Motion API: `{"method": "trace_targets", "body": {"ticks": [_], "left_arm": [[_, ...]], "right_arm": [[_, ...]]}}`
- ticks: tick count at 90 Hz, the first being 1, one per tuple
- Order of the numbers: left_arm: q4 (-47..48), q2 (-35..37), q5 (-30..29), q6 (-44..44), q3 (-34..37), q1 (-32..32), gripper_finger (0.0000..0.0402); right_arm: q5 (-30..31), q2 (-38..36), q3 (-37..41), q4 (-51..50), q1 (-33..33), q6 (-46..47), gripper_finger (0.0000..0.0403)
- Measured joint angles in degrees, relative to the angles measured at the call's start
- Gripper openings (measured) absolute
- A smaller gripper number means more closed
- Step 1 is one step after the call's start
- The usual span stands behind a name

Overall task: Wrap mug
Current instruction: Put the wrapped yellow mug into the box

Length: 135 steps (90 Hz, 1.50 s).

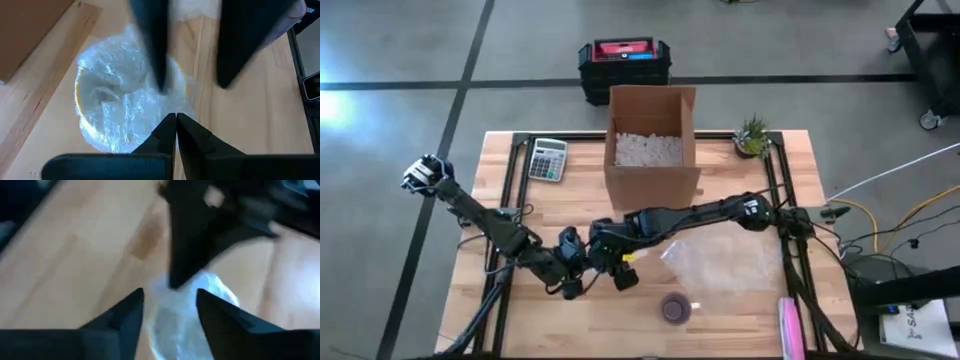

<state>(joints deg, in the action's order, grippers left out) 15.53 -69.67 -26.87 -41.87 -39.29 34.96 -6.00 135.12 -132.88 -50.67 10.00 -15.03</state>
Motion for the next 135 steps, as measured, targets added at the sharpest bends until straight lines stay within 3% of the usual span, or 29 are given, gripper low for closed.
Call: {"method": "trace_targets", "body": {"ticks": [17, 33, 45, 63, 80, 91, 111, 135], "left_arm": [[-0.1, 0.0, 0.2, 0.0, 0.0, 0.0, 0.0000], [-0.8, 0.0, 0.4, 0.4, 0.0, 0.0, 0.0000], [-0.9, 0.1, 0.4, 0.9, -0.8, 0.0, 0.0000], [6.3, 1.9, 2.8, 0.7, -8.3, 2.2, 0.0000], [30.7, 2.7, -11.6, -7.4, -18.5, 11.2, 0.0000], [37.1, 3.8, -21.4, -14.8, -19.5, 17.2, 0.0000], [34.4, 6.4, -26.3, -19.8, -13.2, 19.7, 0.0000], [7.2, 10.9, -23.6, -10.7, -0.6, 19.0, 0.0000]], "right_arm": [[-0.2, 3.8, 1.0, -2.0, 0.0, 2.8, 0.0233], [0.2, 6.1, 1.2, -1.4, 0.1, 3.2, 0.0219], [1.5, 6.8, 1.3, -0.7, 0.1, 2.2, 0.0163], [1.3, 5.9, 1.4, -2.3, 0.5, 1.5, 0.0023], [1.7, 4.4, -1.2, -8.0, 2.0, 1.8, 0.0027], [1.5, 1.1, -1.7, -8.6, 3.5, 1.7, 0.0010], [1.6, -12.1, -2.2, -9.1, 4.0, 1.5, 0.0010], [4.0, -23.8, -1.9, -1.3, 1.7, 0.3, 0.0010]]}}
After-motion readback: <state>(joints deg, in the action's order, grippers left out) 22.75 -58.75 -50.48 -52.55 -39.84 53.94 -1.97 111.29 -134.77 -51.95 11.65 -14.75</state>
